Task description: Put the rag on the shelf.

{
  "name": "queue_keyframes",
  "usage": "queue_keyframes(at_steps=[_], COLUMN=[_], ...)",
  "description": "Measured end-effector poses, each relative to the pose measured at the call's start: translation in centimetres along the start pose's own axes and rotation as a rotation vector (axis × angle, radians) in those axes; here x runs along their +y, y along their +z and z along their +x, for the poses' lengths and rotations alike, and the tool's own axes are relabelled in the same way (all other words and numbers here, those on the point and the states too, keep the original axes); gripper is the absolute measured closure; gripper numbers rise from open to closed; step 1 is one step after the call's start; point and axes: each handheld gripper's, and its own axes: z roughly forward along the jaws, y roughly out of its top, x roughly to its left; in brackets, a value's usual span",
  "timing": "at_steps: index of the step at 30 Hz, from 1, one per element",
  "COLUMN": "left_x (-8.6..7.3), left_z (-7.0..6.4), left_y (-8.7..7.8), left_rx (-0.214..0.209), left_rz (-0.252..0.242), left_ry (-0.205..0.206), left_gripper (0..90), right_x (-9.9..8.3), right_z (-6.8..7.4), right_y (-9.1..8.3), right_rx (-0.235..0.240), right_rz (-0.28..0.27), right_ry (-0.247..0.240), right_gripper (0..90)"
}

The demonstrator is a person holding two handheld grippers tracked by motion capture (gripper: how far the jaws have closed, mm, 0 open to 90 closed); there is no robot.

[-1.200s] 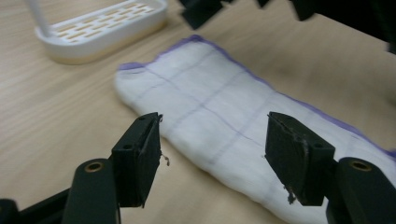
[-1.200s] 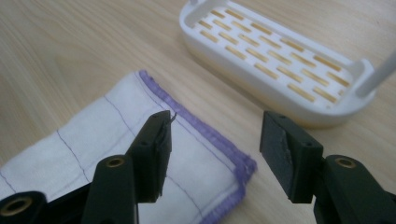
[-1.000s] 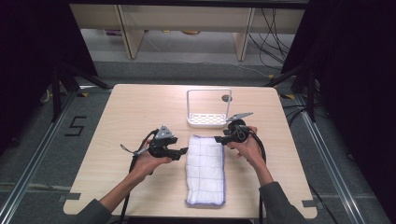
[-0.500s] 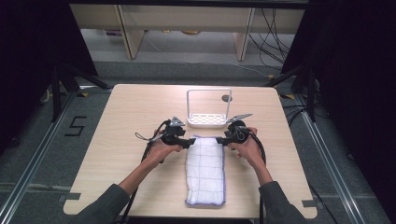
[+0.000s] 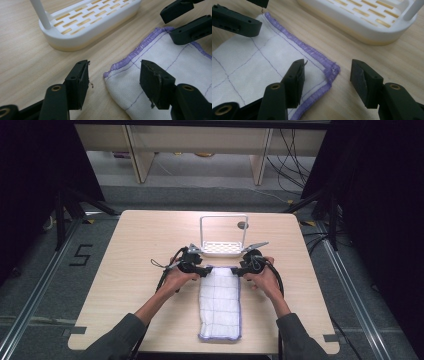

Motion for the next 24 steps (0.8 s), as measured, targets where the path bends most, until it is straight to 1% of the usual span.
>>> queue_keyframes(at_steps=[1, 2, 3, 4, 5, 6, 8, 9, 10, 11, 12, 13, 14, 15, 16, 17, 18, 19, 20, 21, 22, 23, 24], left_x=[0.0, -0.1, -0.1, -0.1, -0.2, -0.2, -0.3, -0.3, -0.3, -0.3, -0.3, -0.4, -0.3, -0.3, -0.4, -0.4, -0.4, -0.4, -0.4, -0.4, -0.3, -0.3, -0.3], left_z=[-0.1, -0.1, -0.1, 0.0, -0.1, -0.1, -0.2, -0.3, -0.4, -0.5, -0.6, -0.6, -0.6, -0.6, -0.6, -0.6, -0.6, -0.7, -0.7, -0.8, -0.8, -0.9, -0.9], left_y=[0.1, 0.2, 0.2, 0.3, 0.4, 0.5, 0.7, 0.7, 0.7, 0.8, 0.8, 0.8, 0.8, 0.7, 0.7, 0.7, 0.7, 0.7, 0.7, 0.6, 0.5, 0.4, 0.1], left_rx=[0.012, 0.015, 0.009, 0.008, 0.004, 0.002, -0.002, -0.005, -0.012, -0.022, -0.025, -0.029, -0.036, -0.039, -0.045, -0.052, -0.05, -0.055, -0.055, -0.052, -0.051, -0.051, -0.04], left_rz=[-0.001, 0.001, 0.005, 0.006, 0.012, 0.013, 0.016, 0.014, 0.015, 0.018, 0.019, 0.019, 0.02, 0.024, 0.02, 0.019, 0.017, 0.018, 0.017, 0.014, 0.011, 0.01, 0.005], left_ry=[0.001, -0.001, 0.002, 0.009, 0.007, 0.018, 0.026, 0.034, 0.041, 0.063, 0.067, 0.074, 0.078, 0.084, 0.086, 0.085, 0.082, 0.085, 0.093, 0.098, 0.1, 0.105, 0.109], left_gripper=[40.8, 40.9, 41.4, 42.0, 43.3, 43.9, 45.9, 48.1, 50.0, 53.9, 58.0, 60.5, 63.5, 66.9, 70.3, 74.9, 77.3, 79.1, 80.5, 81.2, 81.6, 81.8, 81.9], right_x=[0.0, 0.1, 0.0, 0.1, 0.1, 0.1, 0.2, 0.2, 0.2, 0.2, 0.2, 0.2, 0.2, 0.1, 0.1, 0.0, 0.0, 0.0, 0.0, 0.0, 0.0, 0.0, 0.1], right_z=[0.1, 0.3, 0.2, 0.4, 0.4, 0.5, 0.5, 0.6, 0.7, 0.7, 0.8, 0.7, 0.7, 0.8, 0.8, 0.8, 1.0, 0.9, 1.2, 1.2, 1.2, 1.2, 1.3], right_y=[0.0, 0.1, 0.6, 0.5, 0.7, 0.6, 0.7, 0.8, 0.8, 0.7, 0.5, 0.6, 0.7, 0.6, 0.7, 0.9, 0.6, 0.6, 0.4, 0.4, 0.5, 0.4, 0.2], right_rx=[0.005, 0.0, -0.013, 0.0, -0.002, -0.002, -0.011, -0.011, -0.008, -0.005, 0.005, -0.004, 0.003, 0.023, 0.029, 0.031, 0.059, 0.044, 0.058, 0.054, 0.051, 0.031, 0.049], right_rz=[0.019, 0.03, 0.015, 0.033, 0.024, 0.036, 0.037, 0.023, 0.026, 0.027, 0.043, 0.04, 0.037, 0.036, 0.029, 0.007, 0.016, 0.022, 0.028, 0.023, 0.002, 0.008, 0.006], right_ry=[0.012, 0.014, -0.006, 0.005, -0.013, 0.007, -0.005, 0.001, -0.002, -0.005, -0.008, -0.022, -0.027, -0.02, -0.029, -0.032, -0.023, -0.042, -0.031, -0.04, -0.035, -0.017, -0.026], right_gripper=[46.2, 46.4, 46.7, 46.6, 46.9, 47.3, 48.6, 50.8, 52.8, 56.0, 58.2, 60.9, 64.6, 68.7, 72.0, 76.6, 78.7, 80.3, 81.4, 82.1, 82.6, 82.8, 83.0])
